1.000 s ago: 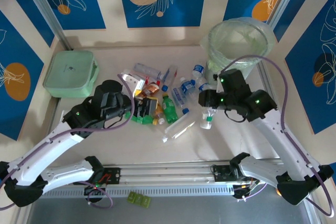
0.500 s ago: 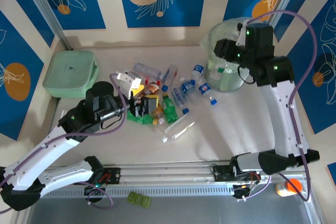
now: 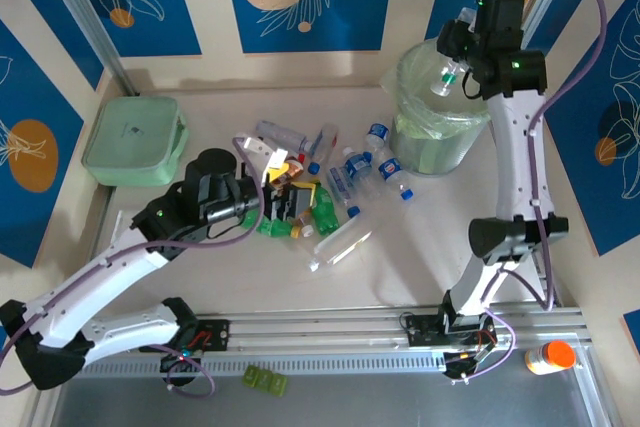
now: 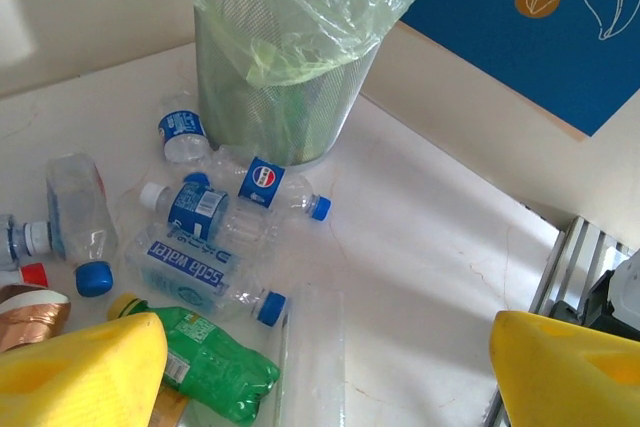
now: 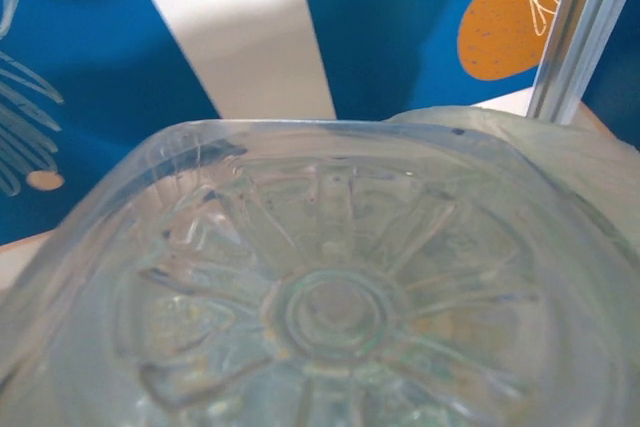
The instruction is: Put the plastic bottles in the bin
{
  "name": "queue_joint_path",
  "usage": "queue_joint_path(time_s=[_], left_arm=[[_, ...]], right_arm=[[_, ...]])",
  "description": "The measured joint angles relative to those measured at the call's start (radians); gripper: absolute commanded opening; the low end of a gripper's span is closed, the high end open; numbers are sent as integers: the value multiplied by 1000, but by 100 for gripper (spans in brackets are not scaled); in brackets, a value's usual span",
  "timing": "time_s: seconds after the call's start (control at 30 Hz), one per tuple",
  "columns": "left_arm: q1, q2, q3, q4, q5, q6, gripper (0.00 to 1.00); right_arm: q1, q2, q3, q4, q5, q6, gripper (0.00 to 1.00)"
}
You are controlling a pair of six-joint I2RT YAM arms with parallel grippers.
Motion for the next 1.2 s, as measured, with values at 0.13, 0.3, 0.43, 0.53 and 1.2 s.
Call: queue_joint_path(time_s=[0.13,0.3,0.43,0.53,1.2], left_arm=[[0,33,0,10,3,0,84],[0,69,0,26,14,0,84],[0,78,-6,37,17,2,84],[0,78,-11,47,17,8,83],[0,87,-52,66,-9,26,83]], right_arm=[[-6,106,82,-17,56,-17,40],[-10,194,120,-32,105,-31,40],[-16,248,121,-52,110,-30,41],[-21,287,121,-75,109,-26,41],[-61,532,151,-224,-71,58,44]])
